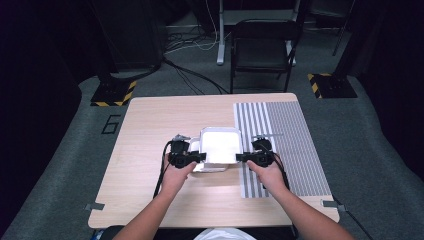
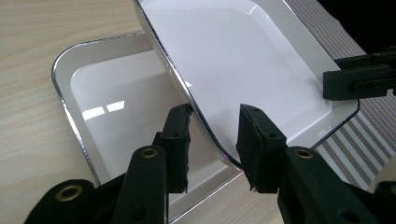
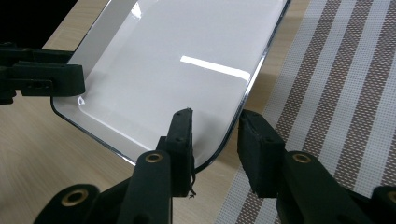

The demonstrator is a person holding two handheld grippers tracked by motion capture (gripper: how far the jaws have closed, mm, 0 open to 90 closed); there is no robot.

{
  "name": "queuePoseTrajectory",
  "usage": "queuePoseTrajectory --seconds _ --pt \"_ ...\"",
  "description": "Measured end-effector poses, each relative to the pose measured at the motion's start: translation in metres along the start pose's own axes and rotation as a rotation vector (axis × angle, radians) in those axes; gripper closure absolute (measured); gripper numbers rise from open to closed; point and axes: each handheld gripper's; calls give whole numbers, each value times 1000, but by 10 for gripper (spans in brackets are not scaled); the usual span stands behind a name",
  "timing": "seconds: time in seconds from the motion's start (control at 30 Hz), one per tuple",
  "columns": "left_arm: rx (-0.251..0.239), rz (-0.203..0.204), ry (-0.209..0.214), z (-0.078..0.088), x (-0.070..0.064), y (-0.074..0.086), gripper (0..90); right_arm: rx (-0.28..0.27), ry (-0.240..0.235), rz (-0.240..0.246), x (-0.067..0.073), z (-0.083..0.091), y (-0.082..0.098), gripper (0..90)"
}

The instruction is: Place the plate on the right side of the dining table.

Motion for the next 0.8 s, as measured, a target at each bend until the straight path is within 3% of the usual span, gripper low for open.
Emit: queuePoseTrajectory --seconds 0.43,0.8 --pt "2 -23 5 -8 -10 -12 638 -12 15 -7 -9 11 -3 653" --pt "-9 -9 13 -12 -11 -14 638 -18 27 9 -9 17 -13 654"
Point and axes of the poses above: each handheld gripper's, and its own axes: z roughly backward along the jaws, y roughly out of its underside, x roughly to its left, and after that the axes turned 7 degrees about -z, right-handed
